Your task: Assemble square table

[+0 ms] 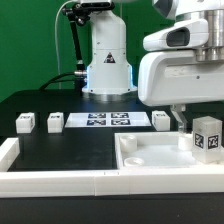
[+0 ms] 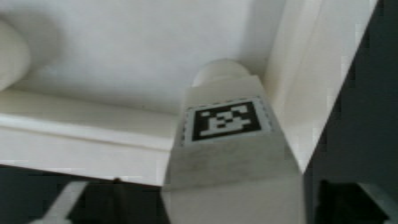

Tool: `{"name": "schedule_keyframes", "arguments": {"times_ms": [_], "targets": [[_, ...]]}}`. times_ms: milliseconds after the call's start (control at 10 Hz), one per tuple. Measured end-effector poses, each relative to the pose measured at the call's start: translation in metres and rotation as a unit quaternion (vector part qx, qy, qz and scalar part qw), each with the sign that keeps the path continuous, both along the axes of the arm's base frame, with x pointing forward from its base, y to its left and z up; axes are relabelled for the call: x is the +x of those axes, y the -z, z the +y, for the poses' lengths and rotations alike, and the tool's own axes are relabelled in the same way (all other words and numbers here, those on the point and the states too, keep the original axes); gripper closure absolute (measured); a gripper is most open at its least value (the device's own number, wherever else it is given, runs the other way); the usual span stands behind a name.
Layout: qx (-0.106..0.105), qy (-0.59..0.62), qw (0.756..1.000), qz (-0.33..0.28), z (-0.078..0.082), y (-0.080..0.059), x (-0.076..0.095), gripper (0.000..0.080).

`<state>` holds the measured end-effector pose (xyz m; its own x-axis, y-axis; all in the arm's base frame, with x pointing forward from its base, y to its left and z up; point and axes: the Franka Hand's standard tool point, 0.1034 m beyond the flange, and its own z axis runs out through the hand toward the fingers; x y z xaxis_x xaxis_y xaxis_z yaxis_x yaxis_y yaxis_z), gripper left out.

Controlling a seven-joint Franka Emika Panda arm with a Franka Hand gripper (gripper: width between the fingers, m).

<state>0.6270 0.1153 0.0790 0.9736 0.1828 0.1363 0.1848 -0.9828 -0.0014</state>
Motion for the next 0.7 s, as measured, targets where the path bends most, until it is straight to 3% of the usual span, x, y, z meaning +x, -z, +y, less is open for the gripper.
{"name": "schedule_keyframes", "arguments": {"times_ms": [100,200,500,700], "targets": [[0.000,0.000,1.000,0.000,0.0000,0.0000,0.0000,0.0417],[0.001,0.004,1.000,0.000,-0.0001,0.0001,0.0000,0.0509],[0.005,0.030,1.000,0.001,0.0000,0.0004,-0.0002,0.0508],[0.018,0.118,0.993,0.004,0.0005,0.0005,-0.0004,0.0508]]}}
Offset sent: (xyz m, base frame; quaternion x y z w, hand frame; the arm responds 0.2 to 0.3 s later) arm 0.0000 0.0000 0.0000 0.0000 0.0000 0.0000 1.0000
